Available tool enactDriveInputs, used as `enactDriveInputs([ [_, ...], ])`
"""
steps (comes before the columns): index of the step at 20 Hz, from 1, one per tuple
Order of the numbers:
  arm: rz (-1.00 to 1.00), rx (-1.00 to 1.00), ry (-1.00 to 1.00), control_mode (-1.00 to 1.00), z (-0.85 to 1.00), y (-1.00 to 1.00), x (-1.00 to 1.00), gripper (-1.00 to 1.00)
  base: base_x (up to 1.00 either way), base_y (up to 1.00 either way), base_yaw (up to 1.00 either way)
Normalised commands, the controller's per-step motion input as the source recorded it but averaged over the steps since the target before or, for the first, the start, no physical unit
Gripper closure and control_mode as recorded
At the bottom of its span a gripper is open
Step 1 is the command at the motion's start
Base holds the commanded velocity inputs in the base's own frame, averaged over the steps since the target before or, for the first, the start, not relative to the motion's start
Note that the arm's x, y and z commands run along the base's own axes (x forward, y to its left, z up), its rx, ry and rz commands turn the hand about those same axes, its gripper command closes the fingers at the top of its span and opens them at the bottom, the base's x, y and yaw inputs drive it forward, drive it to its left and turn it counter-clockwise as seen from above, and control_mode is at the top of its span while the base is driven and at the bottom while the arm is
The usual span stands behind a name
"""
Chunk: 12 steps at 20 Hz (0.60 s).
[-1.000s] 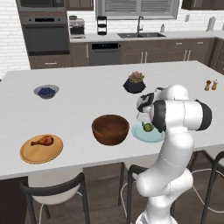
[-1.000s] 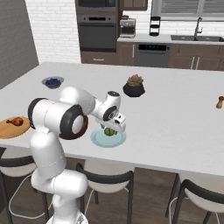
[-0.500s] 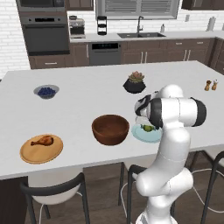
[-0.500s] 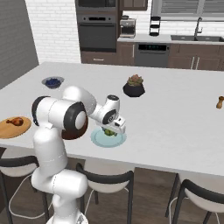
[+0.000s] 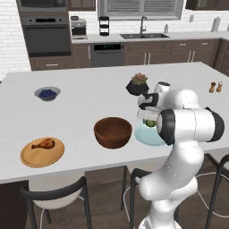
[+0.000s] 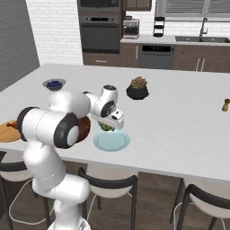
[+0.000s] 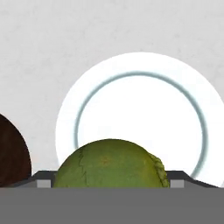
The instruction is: Pick the chicken drumstick and lime from their plates and place them in the bowl. Then put the bowl in the fridge.
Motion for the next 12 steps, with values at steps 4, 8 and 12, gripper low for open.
enactDriveInputs([
  [4,0.0,-0.04,0.0,-1.0,1.0,0.91,-0.1,1.0,0.0,0.0,0.0],
  [8,0.01,-0.03,0.01,-1.0,0.87,1.0,0.0,1.0,0.0,0.0,0.0],
  [12,0.1,-0.08,0.04,-1.0,-0.17,1.0,0.0,1.0,0.0,0.0,0.0],
])
